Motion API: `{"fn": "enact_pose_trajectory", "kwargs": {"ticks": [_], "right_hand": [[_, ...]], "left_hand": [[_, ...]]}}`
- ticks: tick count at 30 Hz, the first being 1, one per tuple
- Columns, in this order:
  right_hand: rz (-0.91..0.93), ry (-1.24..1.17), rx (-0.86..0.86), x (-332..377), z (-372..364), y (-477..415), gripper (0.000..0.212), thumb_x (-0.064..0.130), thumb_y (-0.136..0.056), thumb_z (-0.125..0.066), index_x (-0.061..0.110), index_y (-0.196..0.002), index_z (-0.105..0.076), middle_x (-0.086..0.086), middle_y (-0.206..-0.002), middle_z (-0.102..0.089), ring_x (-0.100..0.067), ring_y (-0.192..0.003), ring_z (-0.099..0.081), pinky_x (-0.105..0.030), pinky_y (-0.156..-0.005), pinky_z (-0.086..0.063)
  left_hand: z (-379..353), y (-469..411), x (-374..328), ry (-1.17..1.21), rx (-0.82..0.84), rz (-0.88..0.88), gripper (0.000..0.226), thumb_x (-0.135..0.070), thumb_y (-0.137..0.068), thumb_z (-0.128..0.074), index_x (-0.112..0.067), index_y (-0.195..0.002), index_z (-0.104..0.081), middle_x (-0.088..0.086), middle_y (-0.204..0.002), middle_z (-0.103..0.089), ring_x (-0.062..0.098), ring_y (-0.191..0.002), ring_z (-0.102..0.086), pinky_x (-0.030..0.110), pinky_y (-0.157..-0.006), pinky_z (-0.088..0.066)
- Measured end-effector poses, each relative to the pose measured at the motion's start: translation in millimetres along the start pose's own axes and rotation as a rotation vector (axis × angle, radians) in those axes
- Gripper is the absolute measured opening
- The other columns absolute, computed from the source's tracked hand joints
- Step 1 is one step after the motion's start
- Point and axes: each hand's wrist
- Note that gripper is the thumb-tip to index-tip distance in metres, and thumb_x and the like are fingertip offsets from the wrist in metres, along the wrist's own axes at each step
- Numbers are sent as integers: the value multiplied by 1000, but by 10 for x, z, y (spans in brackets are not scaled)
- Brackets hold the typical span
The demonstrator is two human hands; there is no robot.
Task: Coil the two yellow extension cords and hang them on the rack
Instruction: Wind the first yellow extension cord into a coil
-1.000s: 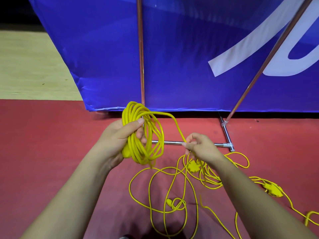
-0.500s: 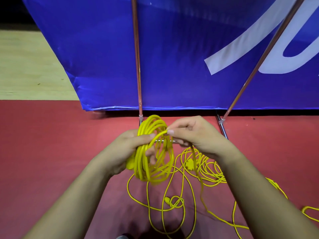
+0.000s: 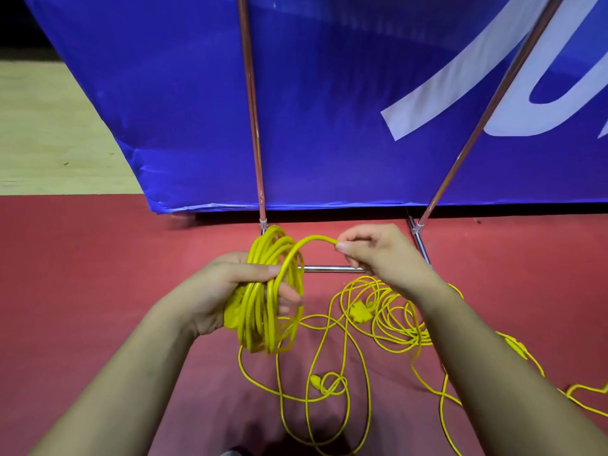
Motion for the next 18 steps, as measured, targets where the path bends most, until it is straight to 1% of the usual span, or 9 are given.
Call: {"fn": "enact_pose_trajectory", "kwargs": {"ticks": [2,3,5,7,9,12,14,15,18], "right_hand": [[45,99,26,87,-13,7,10,10,-91,-64,6,-83,-69,0,-53,-51,-6,-46,-38,-17,-46,-29],[63,143,31,129,-5,11,11,10,-91,-64,7,-82,-69,0,-53,-52,-2,-44,-38,-14,-46,-29],[83,218,26,189,14,16,12,11,-91,-64,10,-80,-70,0,-55,-53,0,-42,-41,-10,-46,-31],[94,259,27,225,11,29,12,13,-90,-66,12,-79,-71,2,-55,-54,-1,-46,-43,-12,-49,-34],[111,289,44,262,-31,48,12,14,-89,-67,14,-78,-71,2,-55,-55,-6,-51,-46,-20,-53,-39],[165,336,58,352,-131,69,11,16,-88,-68,17,-77,-71,-5,-62,-61,-5,-55,-47,-24,-57,-41],[218,400,85,409,-210,74,11,18,-88,-68,20,-78,-71,3,-66,-64,-2,-59,-52,-22,-60,-43],[241,435,96,426,-256,78,11,21,-88,-68,21,-77,-70,4,-68,-66,-3,-63,-55,-25,-63,-45],[290,388,75,429,-368,70,11,25,-85,-68,17,-78,-69,7,-65,-63,-8,-63,-55,-31,-65,-47]], "left_hand": [[8,12,-26,71,26,4,25,-8,-70,-65,13,-83,-70,35,-89,-68,42,-80,-70,42,-67,-59],[14,15,-35,81,58,2,30,-8,-65,-71,14,-85,-70,35,-92,-68,42,-84,-70,43,-69,-59],[20,23,-42,91,113,0,49,-14,-50,-84,14,-88,-70,34,-97,-67,42,-89,-69,45,-74,-58],[13,25,-36,129,131,5,57,-15,-43,-87,13,-90,-70,35,-100,-66,44,-90,-69,46,-73,-58],[-7,25,-34,123,130,6,54,-10,-44,-84,13,-91,-70,36,-100,-66,45,-88,-69,45,-70,-58],[14,8,-25,66,90,-5,34,-2,-51,-70,10,-83,-72,31,-89,-70,38,-73,-71,40,-62,-59],[30,1,-14,57,104,-19,39,-11,-46,-79,8,-79,-71,27,-77,-70,34,-64,-70,37,-61,-57],[30,-2,-4,69,111,-22,44,-18,-46,-85,7,-79,-70,23,-72,-67,33,-61,-68,37,-59,-56],[29,-9,21,15,145,-79,55,-29,-57,-88,2,-89,-57,7,-57,-53,22,-50,-56,30,-55,-50]]}}
Point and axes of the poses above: each hand's wrist, its own y-axis away from the middle knuckle, its own z-axis out of the back of the hand, x = y × z
